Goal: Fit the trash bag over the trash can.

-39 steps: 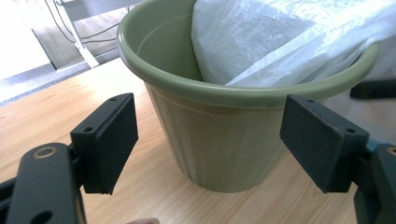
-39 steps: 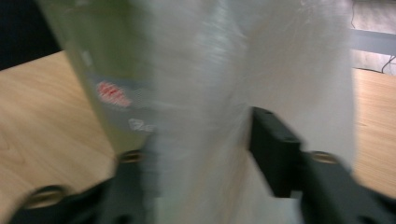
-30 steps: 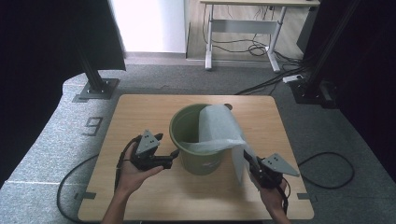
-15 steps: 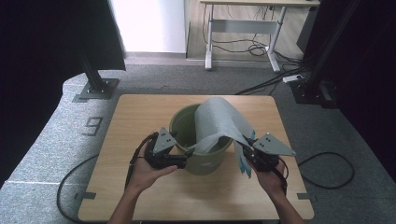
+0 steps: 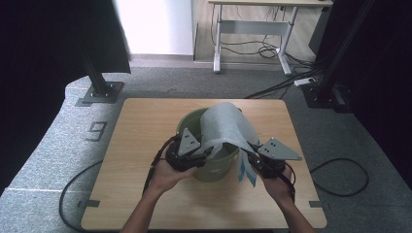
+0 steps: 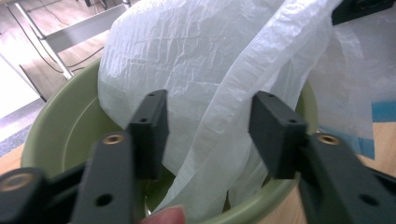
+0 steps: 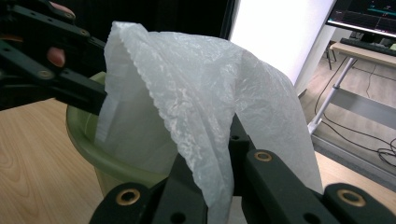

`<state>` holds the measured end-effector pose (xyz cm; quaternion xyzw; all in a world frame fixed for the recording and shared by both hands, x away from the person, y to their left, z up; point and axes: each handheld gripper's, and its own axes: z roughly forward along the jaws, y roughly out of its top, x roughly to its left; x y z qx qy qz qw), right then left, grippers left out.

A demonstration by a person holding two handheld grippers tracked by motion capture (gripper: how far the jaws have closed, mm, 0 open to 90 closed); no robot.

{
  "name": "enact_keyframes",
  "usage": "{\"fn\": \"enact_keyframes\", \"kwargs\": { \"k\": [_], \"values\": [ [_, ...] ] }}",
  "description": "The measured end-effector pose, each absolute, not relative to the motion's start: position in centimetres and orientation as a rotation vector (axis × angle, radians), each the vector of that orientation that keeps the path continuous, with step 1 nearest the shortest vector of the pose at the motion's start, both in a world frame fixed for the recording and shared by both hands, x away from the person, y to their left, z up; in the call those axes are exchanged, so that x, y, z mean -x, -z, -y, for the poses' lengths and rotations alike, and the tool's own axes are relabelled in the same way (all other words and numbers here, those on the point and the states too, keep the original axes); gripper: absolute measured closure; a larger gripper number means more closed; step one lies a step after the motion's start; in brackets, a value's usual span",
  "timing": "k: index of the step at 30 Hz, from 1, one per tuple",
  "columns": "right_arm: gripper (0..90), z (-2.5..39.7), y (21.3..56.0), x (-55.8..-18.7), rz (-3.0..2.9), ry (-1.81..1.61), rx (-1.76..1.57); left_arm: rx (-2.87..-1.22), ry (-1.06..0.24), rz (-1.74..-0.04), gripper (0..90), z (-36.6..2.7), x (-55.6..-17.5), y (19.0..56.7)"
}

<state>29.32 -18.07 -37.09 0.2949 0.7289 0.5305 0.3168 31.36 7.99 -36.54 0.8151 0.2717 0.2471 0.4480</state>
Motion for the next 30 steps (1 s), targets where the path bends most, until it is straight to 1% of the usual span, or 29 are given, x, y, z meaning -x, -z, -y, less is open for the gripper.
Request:
{"fn": "enact_keyframes", "kwargs": {
  "k": [3, 4, 5, 10, 13, 15, 17, 20, 24, 27, 30],
  "values": [
    [88.1, 18.1, 37.1, -29.3, -1.919, -1.407, -0.775, -2.025, -0.587, -0.671, 61.2, -7.6, -31.6, 36.6],
    [88.1, 18.2, 37.2, -29.3, -1.919, -1.412, -0.774, -2.028, -0.576, -0.67, 61.2, -7.5, -31.7, 36.6],
    [87.9, 18.3, 37.2, -29.3, -1.918, -1.417, -0.777, -2.047, -0.553, -0.669, 68.9, -7.3, -31.8, 36.7],
    [87.4, 18.6, 37.3, -29.3, -1.913, -1.431, -0.793, -2.056, -0.494, -0.654, 85.7, -7.1, -32.1, 36.6],
    [87.4, 18.8, 37.3, -29.4, -1.913, -1.435, -0.796, -2.05, -0.486, -0.658, 89.5, -7.1, -32.0, 36.4],
    [86.3, 18.8, 37.3, -29.4, -1.913, -1.44, -0.794, -2.049, -0.483, -0.658, 89.9, -7.1, -31.9, 36.2],
    [81.1, 18.8, 37.4, -29.3, -1.912, -1.444, -0.791, -2.035, -0.486, -0.67, 90.0, -7.4, -31.9, 36.0],
    [67.4, 18.8, 37.6, -29.1, -1.884, -1.433, -0.812, -2.003, -0.489, -0.701, 90.0, -8.2, -32.1, 35.7],
    [51.8, 19.0, 38.2, -28.7, -1.882, -1.423, -0.835, -1.979, -0.492, -0.743, 90.0, -9.7, -32.4, 35.5],
    [43.9, 19.5, 39.1, -28.2, -1.902, -1.409, -0.844, -1.977, -0.521, -0.768, 90.0, -10.5, -32.5, 35.3],
    [38.5, 20.2, 40.1, -27.8, -1.929, -1.407, -0.863, -1.967, -0.524, -0.797, 90.0, -11.2, -32.8, 35.2]
  ]
}}
